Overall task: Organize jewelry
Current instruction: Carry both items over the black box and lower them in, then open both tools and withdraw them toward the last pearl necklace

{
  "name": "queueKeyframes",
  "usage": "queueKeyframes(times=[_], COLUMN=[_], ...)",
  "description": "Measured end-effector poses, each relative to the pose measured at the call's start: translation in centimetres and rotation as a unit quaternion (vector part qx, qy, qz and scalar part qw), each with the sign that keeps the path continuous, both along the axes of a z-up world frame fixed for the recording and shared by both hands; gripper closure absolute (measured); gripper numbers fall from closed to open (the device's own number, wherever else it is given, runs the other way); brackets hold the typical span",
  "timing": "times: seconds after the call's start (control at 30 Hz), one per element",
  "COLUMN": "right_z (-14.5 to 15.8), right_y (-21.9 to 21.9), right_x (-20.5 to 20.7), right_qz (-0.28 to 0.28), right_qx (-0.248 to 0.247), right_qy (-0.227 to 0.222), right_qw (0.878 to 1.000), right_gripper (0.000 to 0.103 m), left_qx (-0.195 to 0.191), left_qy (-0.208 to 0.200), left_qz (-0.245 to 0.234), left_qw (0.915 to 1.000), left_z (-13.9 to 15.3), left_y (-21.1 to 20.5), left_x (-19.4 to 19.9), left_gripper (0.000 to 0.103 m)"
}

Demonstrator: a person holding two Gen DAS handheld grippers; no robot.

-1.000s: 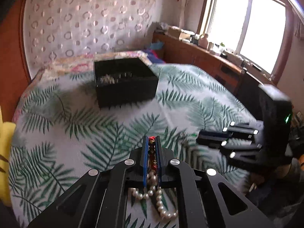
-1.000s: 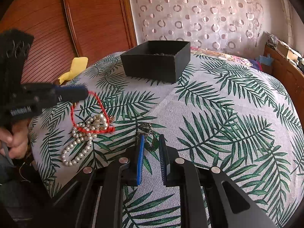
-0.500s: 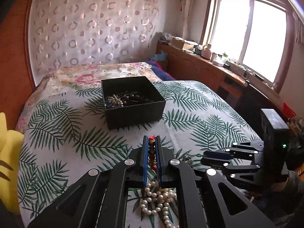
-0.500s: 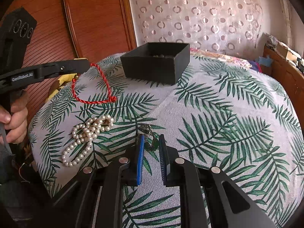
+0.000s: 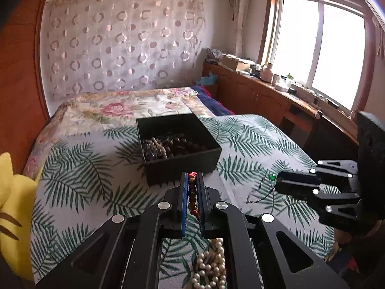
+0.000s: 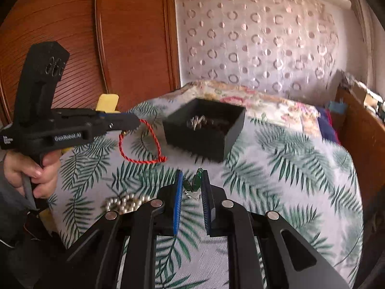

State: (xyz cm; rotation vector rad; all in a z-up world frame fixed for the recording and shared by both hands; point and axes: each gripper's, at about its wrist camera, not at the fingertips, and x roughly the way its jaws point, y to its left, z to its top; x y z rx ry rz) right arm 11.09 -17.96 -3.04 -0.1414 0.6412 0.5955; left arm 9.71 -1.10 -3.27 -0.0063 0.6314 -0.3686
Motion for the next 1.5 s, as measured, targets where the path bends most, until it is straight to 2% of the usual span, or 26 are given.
queueKeyframes(times=[0.17,0.5,0.77,1.0,1.17,1.23,1.27,1.5], right_z=[1.8,4.2,3.2,0.7,-0.2,-0.2,-0.1,-0.1], right_y=[0.7,2.6,3.8,4.1,3.9,3.6,3.5,2.8], right_x=[2.2,7.3,10.7,12.8,13.1,13.1,13.0,11.8], right_qz=[0.002,0.002,-0.009,-0.012,-0.013,-0.015,-0.017,-0.021], right_qx=[-0.006,-0.006,-0.003,0.0,0.005,0.006,0.007,0.006], right_qy=[-0.022,-0.033,-0.019,0.026,0.041,0.04,0.04,0.036], right_qw=[1.0,0.999,1.0,1.0,0.999,0.999,0.999,0.999], right_gripper=[0.086,0.086,0.086,0.086,0.084,0.075,0.074,0.074], left_qx=[0.002,0.003,0.0,-0.002,0.002,0.004,0.005,0.011], left_qy=[-0.014,-0.023,-0.028,-0.028,-0.018,-0.013,-0.011,-0.006], left_qz=[0.008,0.028,0.042,0.043,0.04,0.039,0.039,0.035], left_qw=[0.9999,0.9993,0.9988,0.9987,0.999,0.9992,0.9992,0.9993], left_z=[0.9,1.7,2.1,2.6,2.1,1.8,1.7,1.3], left_y=[0.3,1.3,1.7,1.2,0.6,0.3,0.1,-0.7], left_x=[1.0,3.6,5.9,7.8,8.9,9.3,9.4,10.2], left_gripper=[0.097,0.097,0.097,0.097,0.097,0.097,0.097,0.097])
